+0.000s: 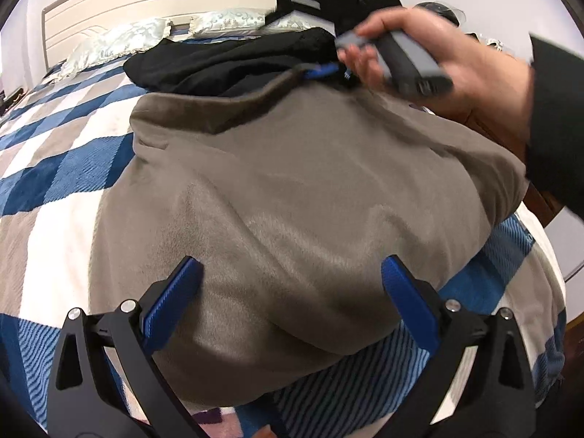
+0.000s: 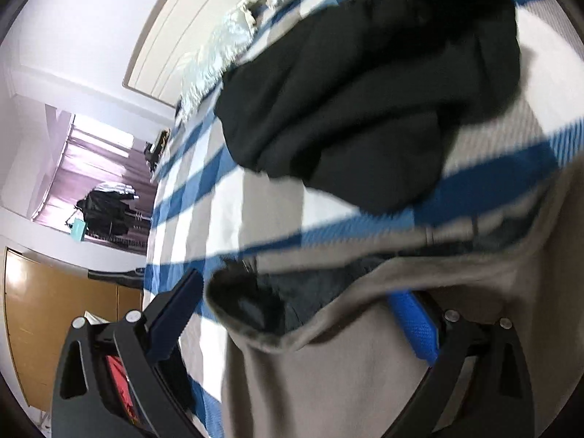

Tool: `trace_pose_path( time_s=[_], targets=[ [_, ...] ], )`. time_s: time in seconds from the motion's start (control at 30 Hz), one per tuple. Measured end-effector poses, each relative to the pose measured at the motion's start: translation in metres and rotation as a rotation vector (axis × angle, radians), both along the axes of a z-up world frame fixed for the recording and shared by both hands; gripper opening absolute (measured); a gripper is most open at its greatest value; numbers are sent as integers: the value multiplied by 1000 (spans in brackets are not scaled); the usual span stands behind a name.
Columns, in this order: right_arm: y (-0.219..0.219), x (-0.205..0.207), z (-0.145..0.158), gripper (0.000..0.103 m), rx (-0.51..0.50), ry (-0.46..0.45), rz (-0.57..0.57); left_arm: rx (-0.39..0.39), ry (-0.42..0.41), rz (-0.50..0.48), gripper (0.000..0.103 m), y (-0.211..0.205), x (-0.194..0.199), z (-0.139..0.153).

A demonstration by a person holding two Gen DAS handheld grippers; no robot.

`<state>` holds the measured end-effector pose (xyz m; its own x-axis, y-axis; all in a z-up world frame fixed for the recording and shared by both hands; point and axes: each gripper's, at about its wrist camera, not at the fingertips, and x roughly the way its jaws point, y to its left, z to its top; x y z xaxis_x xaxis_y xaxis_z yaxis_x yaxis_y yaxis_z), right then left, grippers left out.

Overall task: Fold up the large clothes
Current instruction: 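Smooth the folded jacket edge with the right tool near the black garment, then grasp the folded jacket end with the left tool while the right tool grasps it too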

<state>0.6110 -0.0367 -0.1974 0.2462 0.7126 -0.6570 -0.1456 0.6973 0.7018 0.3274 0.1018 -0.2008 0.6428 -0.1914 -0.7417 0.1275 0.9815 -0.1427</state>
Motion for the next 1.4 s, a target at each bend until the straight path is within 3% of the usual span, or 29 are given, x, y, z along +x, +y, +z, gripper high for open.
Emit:
trace_pose_path(
  time_s=[0.2, 0.33, 0.53, 0.67, 0.77, 0.87, 0.93, 1.07, 1.2, 1.3, 1.4],
  targets=[
    [-8, -11, 35, 97, -12, -29, 44, 4, 17, -8, 97, 0, -9, 0],
    [-22, -25, 51, 97, -36, 5, 73, -8, 59, 3, 97, 1, -24, 3],
    [-65, -54, 117, 98, 21, -81, 31, 10, 120, 28, 97, -1, -50, 3],
    [-106, -95, 136, 98, 88, -102, 27, -34, 153, 82, 97, 7, -70, 4],
    [-143, -143, 121, 98, 88, -97, 40, -111, 158, 141, 97, 18, -84, 4],
    [-182, -198, 84, 98, 80, -80, 17, -256, 172, 206, 97, 32, -93, 1],
    [-206, -231, 58, 98, 65, -75, -25, -339, 170, 257, 97, 39, -99, -2],
    [-245, -288, 1, 98, 90, -34, -155, -434, 157, 361, 97, 50, -100, -6],
    [-263, -303, -38, 98, 157, 7, -286, -568, 177, 496, 97, 66, -94, -22],
    [-270, -298, -58, 98, 259, 49, -375, -742, 180, 601, 97, 81, -93, -41],
    [-271, -287, -69, 98, 324, 53, -408, -855, 169, 614, 97, 87, -84, -55]
  ],
)
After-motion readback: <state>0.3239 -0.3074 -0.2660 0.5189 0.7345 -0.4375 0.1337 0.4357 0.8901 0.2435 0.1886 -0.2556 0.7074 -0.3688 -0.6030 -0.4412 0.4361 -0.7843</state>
